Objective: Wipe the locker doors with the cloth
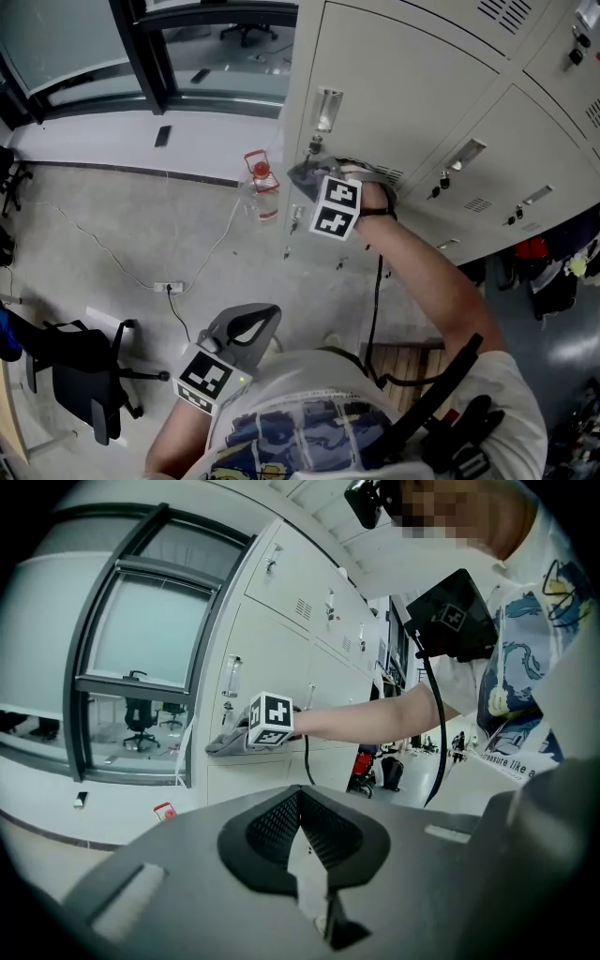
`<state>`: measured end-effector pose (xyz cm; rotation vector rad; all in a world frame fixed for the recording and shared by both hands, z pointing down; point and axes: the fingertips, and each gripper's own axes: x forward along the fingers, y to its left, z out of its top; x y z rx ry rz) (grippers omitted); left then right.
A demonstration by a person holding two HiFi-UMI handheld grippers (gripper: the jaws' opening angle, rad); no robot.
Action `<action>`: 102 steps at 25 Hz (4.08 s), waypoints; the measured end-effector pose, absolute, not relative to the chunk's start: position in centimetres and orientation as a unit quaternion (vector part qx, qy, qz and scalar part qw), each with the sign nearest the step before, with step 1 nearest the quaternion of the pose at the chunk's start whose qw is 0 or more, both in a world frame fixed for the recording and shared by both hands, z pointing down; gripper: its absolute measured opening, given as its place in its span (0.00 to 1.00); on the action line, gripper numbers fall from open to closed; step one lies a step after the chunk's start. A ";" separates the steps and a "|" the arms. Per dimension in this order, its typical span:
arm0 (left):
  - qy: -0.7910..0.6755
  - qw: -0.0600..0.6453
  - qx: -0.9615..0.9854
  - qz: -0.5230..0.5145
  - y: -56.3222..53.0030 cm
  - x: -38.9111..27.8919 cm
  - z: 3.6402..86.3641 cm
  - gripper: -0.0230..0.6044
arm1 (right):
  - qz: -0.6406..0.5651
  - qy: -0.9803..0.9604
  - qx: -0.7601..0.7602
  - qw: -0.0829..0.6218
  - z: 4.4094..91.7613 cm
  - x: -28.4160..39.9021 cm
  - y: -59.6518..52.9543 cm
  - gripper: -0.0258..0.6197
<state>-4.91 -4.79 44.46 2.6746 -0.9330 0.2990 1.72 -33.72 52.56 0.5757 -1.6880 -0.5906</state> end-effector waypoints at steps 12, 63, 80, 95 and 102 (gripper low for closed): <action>-0.326 0.148 0.927 0.109 -4.6 -5.5 44.7 0.04 | -0.214 -0.746 0.228 0.588 54.8 1.2 -33.7 0.18; -0.231 0.125 0.956 0.130 -3.7 -0.1 42.5 0.04 | 0.081 -0.895 0.382 0.216 47.3 7.9 -6.9 0.18; -0.195 0.124 0.965 0.123 -3.1 0.0 42.8 0.04 | 0.051 -0.889 0.422 0.173 42.8 7.6 -3.3 0.18; -0.144 0.149 0.971 0.122 -0.4 -0.1 46.8 0.04 | 0.078 -0.877 0.418 0.223 44.5 6.3 0.2 0.18; -0.133 0.135 0.973 0.132 4.0 1.5 46.7 0.04 | 0.076 -0.878 0.417 0.224 44.4 7.7 5.0 0.18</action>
